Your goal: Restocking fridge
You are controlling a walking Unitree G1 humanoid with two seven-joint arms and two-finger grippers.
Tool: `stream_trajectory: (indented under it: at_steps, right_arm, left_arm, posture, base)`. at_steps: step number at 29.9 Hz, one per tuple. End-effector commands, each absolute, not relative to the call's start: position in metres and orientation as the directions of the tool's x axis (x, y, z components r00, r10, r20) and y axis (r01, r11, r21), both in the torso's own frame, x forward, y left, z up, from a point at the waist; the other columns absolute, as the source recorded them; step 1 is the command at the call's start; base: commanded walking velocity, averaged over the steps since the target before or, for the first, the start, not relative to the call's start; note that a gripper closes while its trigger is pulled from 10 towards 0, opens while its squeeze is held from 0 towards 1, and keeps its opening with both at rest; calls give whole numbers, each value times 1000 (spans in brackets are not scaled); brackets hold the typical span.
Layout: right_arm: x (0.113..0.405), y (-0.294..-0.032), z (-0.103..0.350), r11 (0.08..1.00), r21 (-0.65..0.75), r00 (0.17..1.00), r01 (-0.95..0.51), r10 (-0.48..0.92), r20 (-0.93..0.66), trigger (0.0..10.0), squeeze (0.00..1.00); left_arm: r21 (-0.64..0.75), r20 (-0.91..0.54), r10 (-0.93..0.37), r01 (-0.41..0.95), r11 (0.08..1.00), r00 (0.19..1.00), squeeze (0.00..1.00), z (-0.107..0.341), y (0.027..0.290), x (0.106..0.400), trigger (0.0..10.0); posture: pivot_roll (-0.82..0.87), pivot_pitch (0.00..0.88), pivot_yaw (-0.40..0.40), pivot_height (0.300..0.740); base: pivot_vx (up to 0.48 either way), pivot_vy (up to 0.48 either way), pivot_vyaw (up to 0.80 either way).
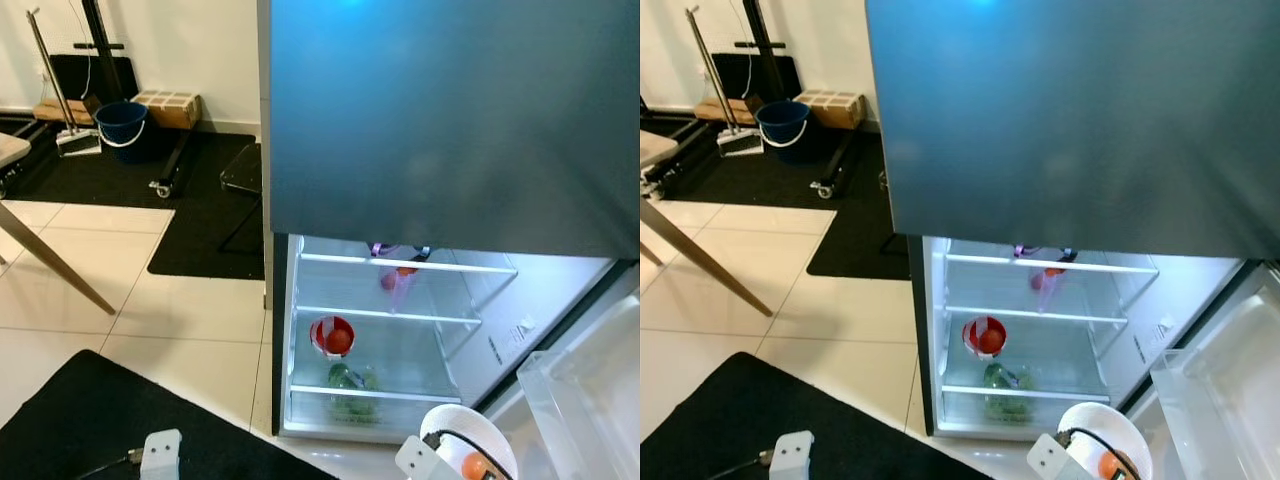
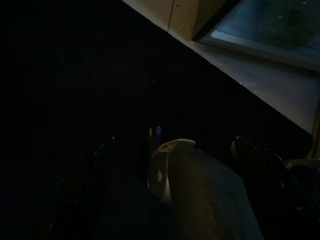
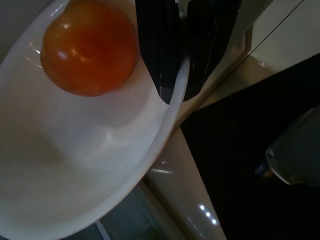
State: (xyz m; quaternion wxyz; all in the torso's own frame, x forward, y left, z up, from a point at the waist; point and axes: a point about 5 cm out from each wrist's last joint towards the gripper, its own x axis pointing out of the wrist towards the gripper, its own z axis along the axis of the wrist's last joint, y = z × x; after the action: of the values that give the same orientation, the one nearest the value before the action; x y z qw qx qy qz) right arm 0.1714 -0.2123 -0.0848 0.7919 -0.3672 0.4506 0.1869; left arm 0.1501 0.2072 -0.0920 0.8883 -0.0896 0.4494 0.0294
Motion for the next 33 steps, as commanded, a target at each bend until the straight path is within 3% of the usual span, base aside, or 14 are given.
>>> stream_trajectory:
  at_steps: [1, 29, 33]
  right_arm:
    - [176, -211, -83, 658, -427, 540, -620, -38, -841, 10000, 0]
    - [178, -209, -82, 664, -428, 548, -613, -33, -836, 10000, 0]
    - [178, -208, -83, 663, -426, 546, -615, -32, -837, 10000, 0]
  left_arm:
    - [-115, -809, -25, -116, 987, 587, 0, -92, 212, 149, 10000]
    - [-124, -802, -39, -102, 987, 596, 0, -91, 209, 151, 10000]
    - [-135, -794, -49, -97, 986, 606, 0, -90, 207, 153, 10000]
  posture:
    - [75, 0, -34, 740]
    - [74, 0, -28, 740]
    - [74, 0, -28, 740]
  base:
    - [274, 0, 0]
    - [279, 0, 0]
    - [0, 0, 0]
